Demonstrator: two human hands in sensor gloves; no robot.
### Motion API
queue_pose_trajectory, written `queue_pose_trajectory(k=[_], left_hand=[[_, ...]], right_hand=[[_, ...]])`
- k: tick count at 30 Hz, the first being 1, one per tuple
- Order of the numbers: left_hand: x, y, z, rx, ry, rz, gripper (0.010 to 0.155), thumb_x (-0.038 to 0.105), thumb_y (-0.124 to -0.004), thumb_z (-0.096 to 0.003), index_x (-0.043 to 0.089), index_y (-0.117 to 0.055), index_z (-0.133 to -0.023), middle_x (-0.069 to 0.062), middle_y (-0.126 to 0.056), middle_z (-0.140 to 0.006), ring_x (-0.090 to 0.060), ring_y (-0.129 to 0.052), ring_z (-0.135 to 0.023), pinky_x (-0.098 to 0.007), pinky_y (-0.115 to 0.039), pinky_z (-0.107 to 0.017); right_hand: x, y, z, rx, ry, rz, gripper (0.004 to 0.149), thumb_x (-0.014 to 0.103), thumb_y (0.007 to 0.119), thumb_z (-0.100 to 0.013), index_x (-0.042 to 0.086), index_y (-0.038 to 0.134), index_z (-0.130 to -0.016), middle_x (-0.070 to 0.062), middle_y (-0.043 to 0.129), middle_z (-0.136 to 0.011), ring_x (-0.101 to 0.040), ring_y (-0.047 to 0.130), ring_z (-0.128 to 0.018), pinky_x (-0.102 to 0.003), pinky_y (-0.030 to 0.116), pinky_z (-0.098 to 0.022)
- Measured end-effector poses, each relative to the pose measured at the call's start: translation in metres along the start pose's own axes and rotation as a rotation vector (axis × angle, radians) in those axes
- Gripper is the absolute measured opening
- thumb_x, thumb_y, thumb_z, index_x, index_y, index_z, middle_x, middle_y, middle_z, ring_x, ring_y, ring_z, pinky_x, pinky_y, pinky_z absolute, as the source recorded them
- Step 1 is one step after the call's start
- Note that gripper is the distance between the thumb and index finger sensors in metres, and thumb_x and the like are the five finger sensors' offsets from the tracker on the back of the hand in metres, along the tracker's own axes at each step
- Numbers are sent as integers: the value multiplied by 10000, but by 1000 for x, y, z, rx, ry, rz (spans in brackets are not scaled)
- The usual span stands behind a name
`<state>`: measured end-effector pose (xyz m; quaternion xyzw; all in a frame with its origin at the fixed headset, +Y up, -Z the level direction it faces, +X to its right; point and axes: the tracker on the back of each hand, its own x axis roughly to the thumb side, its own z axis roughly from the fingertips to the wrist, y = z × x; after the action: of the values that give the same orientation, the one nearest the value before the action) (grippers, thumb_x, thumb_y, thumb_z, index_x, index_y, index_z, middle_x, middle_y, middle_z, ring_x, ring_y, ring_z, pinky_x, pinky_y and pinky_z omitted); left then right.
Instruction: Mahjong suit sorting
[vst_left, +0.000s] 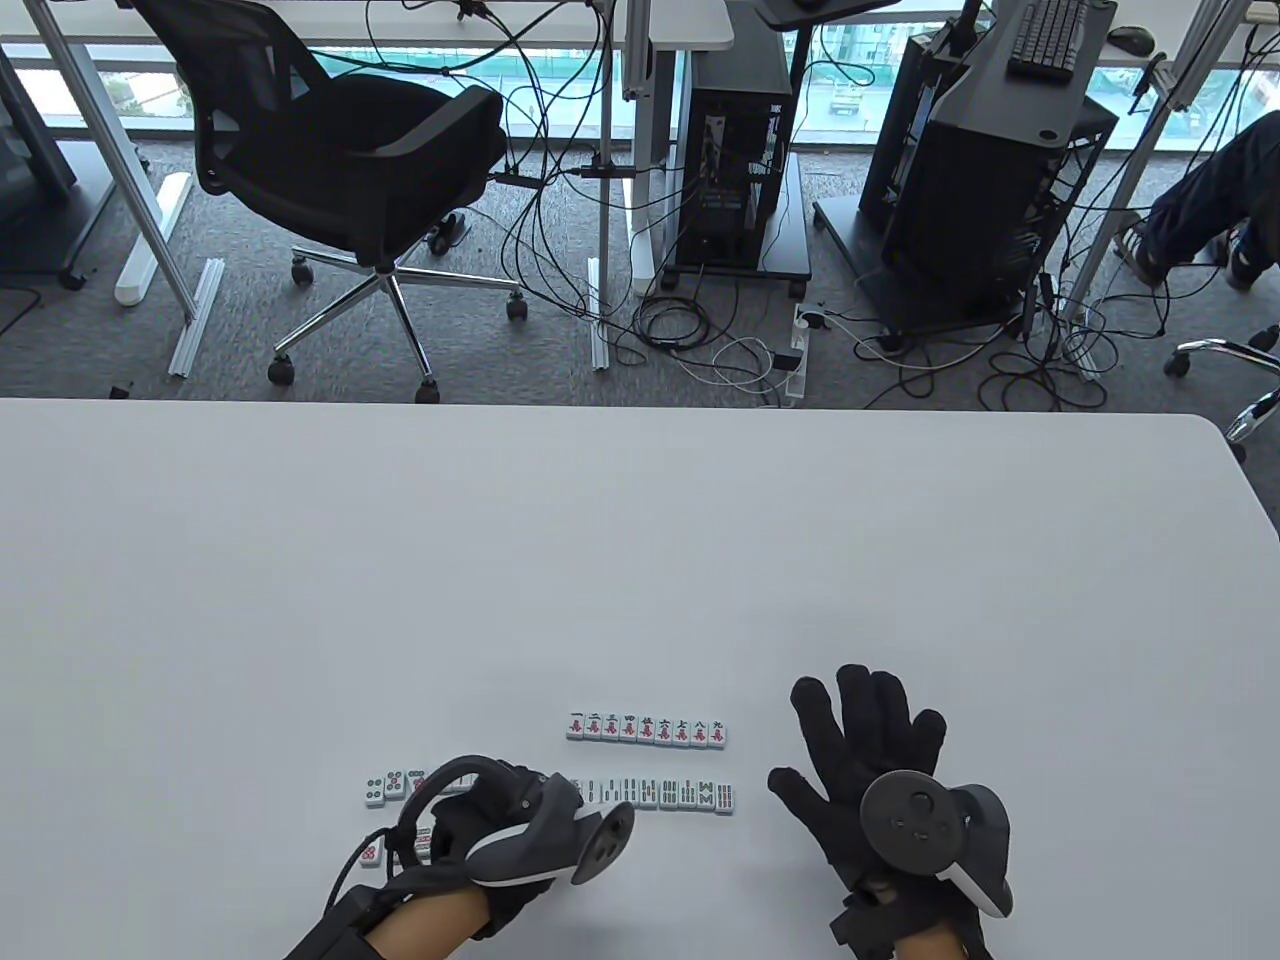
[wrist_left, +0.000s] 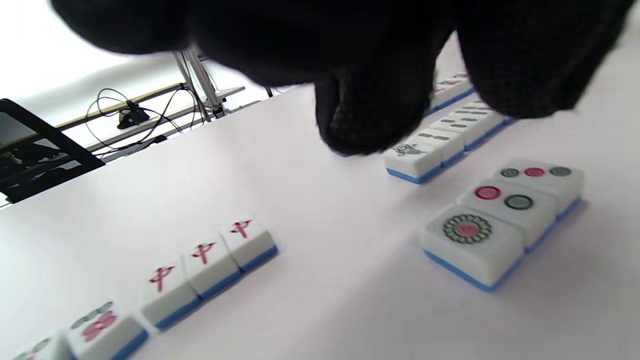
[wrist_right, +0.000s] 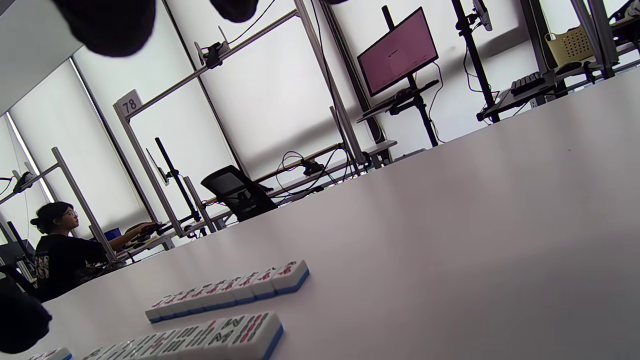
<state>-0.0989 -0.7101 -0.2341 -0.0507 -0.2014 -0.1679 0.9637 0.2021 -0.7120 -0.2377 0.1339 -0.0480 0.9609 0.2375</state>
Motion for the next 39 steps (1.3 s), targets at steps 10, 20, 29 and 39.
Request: queue_pose_trajectory(k=[10,20,29,39], left_hand=[[-93,-27,21,-79,265,-16,552,512,-879,-284,226,-898,-755,110,-1020,-454,-87,-962,-159,-383,-858,-271],[-119,-83,17,-248,297,-50,613,524,-888,-266,269,-844,-822,121,-1012,-474,-80,-961,-176,-377,-859,-282],[-125,-93,7,-300,294,39,621,528,-877,-277,174,-829,-786,119,-1014,-441,-85,-956,-152,-379,-859,-268],[-114,-30,-6,-164,274,149,617,546,-860,-289,161,-860,-772,110,-1017,-443,-86,-962,-154,-382,-862,-260]], right_hand=[[0,1,0,6,7,8,746,607,613,-520,343,268,-1126,-114,125,-1192,-400,31,-1044,-698,61,-680],[1,2,-1,18,12,15,745,606,613,-519,343,270,-1126,-114,126,-1192,-399,31,-1044,-698,62,-680],[1,2,-1,20,13,10,747,606,614,-519,343,268,-1126,-114,124,-1192,-399,28,-1044,-697,60,-680],[0,3,-2,17,14,-5,746,606,614,-521,346,266,-1127,-112,121,-1194,-397,25,-1046,-697,55,-681]])
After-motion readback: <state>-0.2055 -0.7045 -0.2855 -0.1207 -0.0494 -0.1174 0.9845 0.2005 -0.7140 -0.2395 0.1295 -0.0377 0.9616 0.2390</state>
